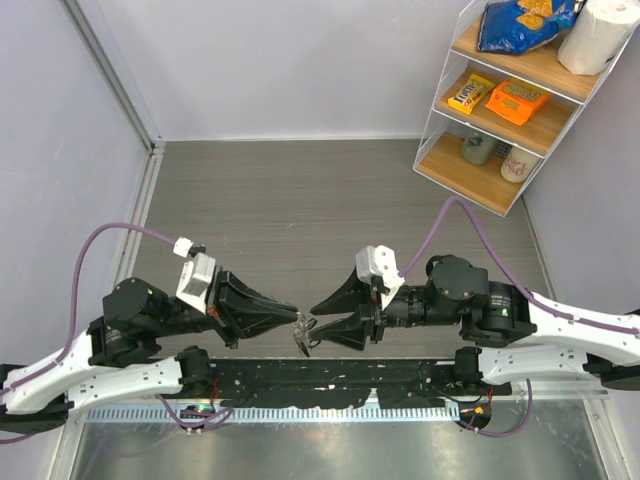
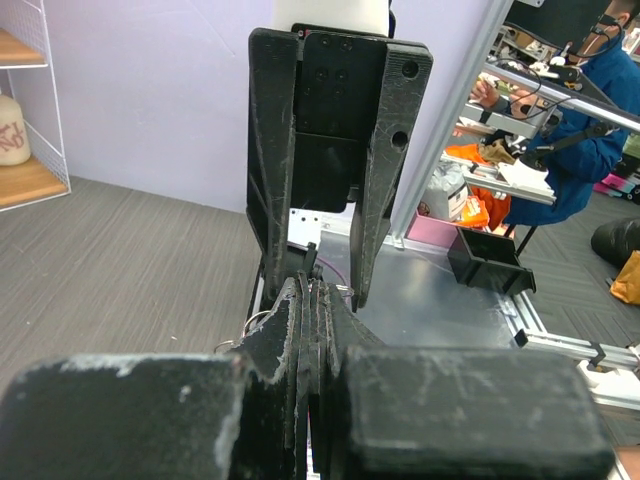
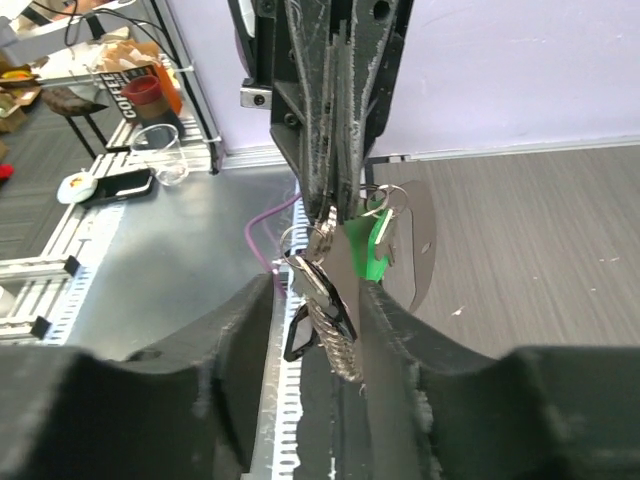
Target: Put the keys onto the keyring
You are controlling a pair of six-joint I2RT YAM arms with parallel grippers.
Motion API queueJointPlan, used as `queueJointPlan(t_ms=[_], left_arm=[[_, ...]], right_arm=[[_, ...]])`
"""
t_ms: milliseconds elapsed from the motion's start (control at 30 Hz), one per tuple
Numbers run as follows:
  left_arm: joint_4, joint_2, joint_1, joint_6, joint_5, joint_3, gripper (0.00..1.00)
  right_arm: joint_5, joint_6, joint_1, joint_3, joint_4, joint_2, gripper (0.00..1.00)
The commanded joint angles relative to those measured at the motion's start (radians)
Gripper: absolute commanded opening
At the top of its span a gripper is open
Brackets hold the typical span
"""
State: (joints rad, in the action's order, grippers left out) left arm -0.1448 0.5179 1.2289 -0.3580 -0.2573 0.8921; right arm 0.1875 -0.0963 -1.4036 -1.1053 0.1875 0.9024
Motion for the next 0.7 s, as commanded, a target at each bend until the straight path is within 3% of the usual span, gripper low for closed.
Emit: queueJointPlan(t_ms=[0, 333, 667], left_arm=[[0.111, -0.016, -0.002, 0.008, 0.006, 0.001, 0.0], [0.128, -0.004, 0.0, 0.005, -0.011, -0.007, 0.0], [0.139, 0.011, -0.002, -0.004, -0.034, -0.01, 0.0]], right_arm=[[-0.046, 0.006, -0.003, -0.03, -0.019, -0.046, 0.49], [-0.082, 0.026, -0.003, -0.07, -0.023, -0.059, 0.56], [-0.068, 0.018, -0.003, -0.136, -0.014, 0.007, 0.53]])
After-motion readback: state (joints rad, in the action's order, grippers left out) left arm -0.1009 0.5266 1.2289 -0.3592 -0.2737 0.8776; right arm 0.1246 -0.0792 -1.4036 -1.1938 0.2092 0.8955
